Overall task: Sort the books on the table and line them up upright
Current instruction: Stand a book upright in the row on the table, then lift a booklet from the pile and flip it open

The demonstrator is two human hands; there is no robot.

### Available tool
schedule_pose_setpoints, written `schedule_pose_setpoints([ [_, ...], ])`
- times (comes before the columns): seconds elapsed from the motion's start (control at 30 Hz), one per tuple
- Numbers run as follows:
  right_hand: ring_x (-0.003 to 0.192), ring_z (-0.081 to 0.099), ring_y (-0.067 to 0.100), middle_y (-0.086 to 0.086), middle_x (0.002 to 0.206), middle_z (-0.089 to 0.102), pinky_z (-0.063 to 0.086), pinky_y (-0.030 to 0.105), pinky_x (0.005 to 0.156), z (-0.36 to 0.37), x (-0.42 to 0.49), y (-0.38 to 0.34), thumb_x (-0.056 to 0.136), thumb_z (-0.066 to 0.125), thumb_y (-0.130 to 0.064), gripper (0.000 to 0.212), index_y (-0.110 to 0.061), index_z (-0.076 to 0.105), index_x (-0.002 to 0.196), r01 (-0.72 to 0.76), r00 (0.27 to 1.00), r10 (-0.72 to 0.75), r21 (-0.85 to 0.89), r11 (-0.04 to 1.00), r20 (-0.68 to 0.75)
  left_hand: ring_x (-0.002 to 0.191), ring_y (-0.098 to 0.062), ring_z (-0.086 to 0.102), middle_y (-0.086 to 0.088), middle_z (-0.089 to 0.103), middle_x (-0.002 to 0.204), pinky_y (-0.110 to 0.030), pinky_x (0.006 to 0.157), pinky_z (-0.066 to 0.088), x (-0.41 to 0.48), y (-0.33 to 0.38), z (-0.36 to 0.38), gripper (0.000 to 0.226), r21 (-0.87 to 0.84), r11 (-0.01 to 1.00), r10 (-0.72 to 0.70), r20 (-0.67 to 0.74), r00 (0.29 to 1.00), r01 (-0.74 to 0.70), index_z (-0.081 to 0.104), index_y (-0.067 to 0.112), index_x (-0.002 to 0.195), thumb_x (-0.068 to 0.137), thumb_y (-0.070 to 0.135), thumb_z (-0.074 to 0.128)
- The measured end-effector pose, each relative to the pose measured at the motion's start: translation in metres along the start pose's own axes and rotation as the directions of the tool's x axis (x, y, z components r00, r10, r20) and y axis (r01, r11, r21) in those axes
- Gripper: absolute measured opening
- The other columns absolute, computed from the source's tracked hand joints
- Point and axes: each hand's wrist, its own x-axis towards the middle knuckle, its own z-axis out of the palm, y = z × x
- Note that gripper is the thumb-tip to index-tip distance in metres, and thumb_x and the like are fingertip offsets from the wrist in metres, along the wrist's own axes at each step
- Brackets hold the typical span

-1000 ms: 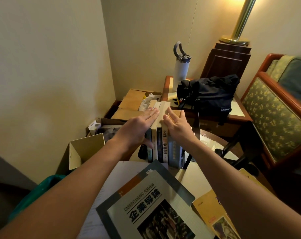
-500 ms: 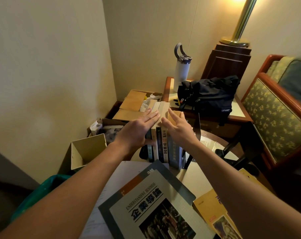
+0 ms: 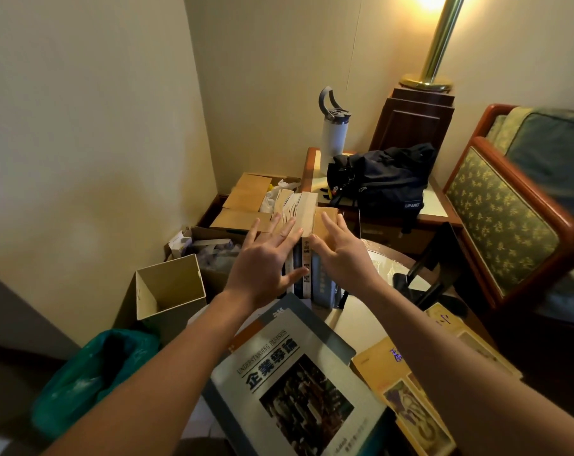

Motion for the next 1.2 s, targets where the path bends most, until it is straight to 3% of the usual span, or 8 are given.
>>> schedule_pose_setpoints([
  [0.23, 0.151, 0.018, 0.019, 0.002, 0.165, 0.019, 0.022, 0.038, 0.119, -0.004, -0.086, -0.001, 0.1, 0.057, -0.032, 0.068, -0.024, 0.023, 0.158, 0.094, 0.993, -0.1, -0.087, 0.992, -0.057, 0.152, -0.023, 0.021, 0.0, 0.031, 0.161, -0.051, 0.123, 0.016, -0.072, 0.047, -0.008, 0.069, -0.232, 0.945, -0.231, 0.017, 0.973, 0.229, 0.04, 0.022, 0.151, 0.095, 0.061, 0.048],
  [0.43, 0.137, 0.046, 0.021, 0.007, 0.154, 0.045, 0.042, 0.038, 0.111, 0.006, -0.153, 0.022, 0.097, 0.062, -0.03, 0.07, -0.023, 0.026, 0.157, -0.011, 1.0, 0.012, -0.07, 0.997, 0.008, 0.15, -0.022, 0.025, 0.003, 0.027, 0.163, -0.052, 0.12, 0.029, -0.145, 0.086, -0.01, 0.071, -0.271, 0.806, -0.483, 0.212, 0.85, 0.526, 0.034, 0.029, 0.152, 0.092, 0.061, 0.052],
  [0.6, 0.097, 0.064, 0.012, 0.002, 0.13, 0.061, 0.056, 0.023, 0.075, 0.021, -0.192, 0.035, 0.097, 0.062, -0.033, 0.073, -0.029, 0.022, 0.158, -0.123, 0.974, 0.151, -0.162, 0.979, 0.168, 0.154, -0.026, -0.005, -0.004, 0.003, 0.168, -0.047, 0.124, -0.002, -0.191, 0.113, -0.011, 0.079, -0.073, 0.798, -0.546, 0.331, 0.77, 0.598, 0.02, 0.025, 0.157, 0.093, 0.066, 0.044],
  [0.67, 0.112, 0.061, 0.016, 0.001, 0.141, 0.056, 0.056, 0.03, 0.088, 0.026, -0.204, 0.04, 0.096, 0.062, -0.04, 0.074, -0.029, 0.023, 0.158, -0.11, 0.972, 0.16, -0.266, 0.958, 0.174, 0.153, -0.027, -0.016, -0.006, -0.01, 0.167, -0.043, 0.117, -0.009, -0.204, 0.125, -0.012, 0.081, -0.051, 0.751, -0.609, 0.329, 0.721, 0.658, 0.012, 0.027, 0.158, 0.094, 0.068, 0.04],
  [0.73, 0.128, 0.051, 0.017, -0.002, 0.152, 0.045, 0.049, 0.034, 0.101, 0.03, -0.213, 0.045, 0.096, 0.059, -0.046, 0.072, -0.027, 0.026, 0.157, -0.089, 0.977, 0.147, -0.33, 0.94, 0.153, 0.152, -0.03, -0.018, -0.007, -0.023, 0.164, -0.045, 0.119, -0.005, -0.213, 0.135, -0.009, 0.085, -0.088, 0.677, -0.671, 0.334, 0.662, 0.731, 0.006, 0.028, 0.159, 0.093, 0.068, 0.041],
  [0.87, 0.125, 0.051, 0.019, -0.003, 0.147, 0.047, 0.049, 0.032, 0.096, 0.039, -0.223, 0.046, 0.098, 0.054, -0.049, 0.066, -0.028, 0.03, 0.155, -0.104, 0.985, 0.145, -0.342, 0.934, 0.096, 0.152, -0.036, 0.003, 0.004, -0.033, 0.159, -0.056, 0.116, 0.033, -0.216, 0.135, -0.001, 0.088, -0.197, 0.577, -0.69, 0.403, 0.602, 0.793, 0.002, 0.032, 0.158, 0.091, 0.067, 0.047],
  [1.0, 0.126, 0.051, 0.021, -0.001, 0.143, 0.052, 0.05, 0.036, 0.099, 0.043, -0.226, 0.051, 0.094, 0.056, -0.056, 0.074, -0.029, 0.026, 0.157, -0.172, 0.977, 0.204, -0.334, 0.927, 0.064, 0.152, -0.033, -0.011, 0.002, -0.027, 0.163, -0.058, 0.121, 0.017, -0.202, 0.115, -0.005, 0.088, -0.235, 0.614, -0.603, 0.476, 0.64, 0.753, -0.002, 0.033, 0.158, 0.094, 0.057, 0.052],
  [1.2, 0.122, 0.052, 0.023, 0.003, 0.137, 0.055, 0.051, 0.04, 0.097, 0.046, -0.217, 0.048, 0.09, 0.061, -0.059, 0.079, -0.03, 0.028, 0.155, -0.21, 0.962, 0.255, -0.334, 0.919, 0.095, 0.153, -0.032, -0.006, 0.008, -0.01, 0.167, -0.064, 0.117, 0.026, -0.196, 0.118, -0.002, 0.091, -0.414, 0.48, -0.629, 0.452, 0.632, 0.773, 0.004, 0.037, 0.158, 0.091, 0.033, 0.066],
])
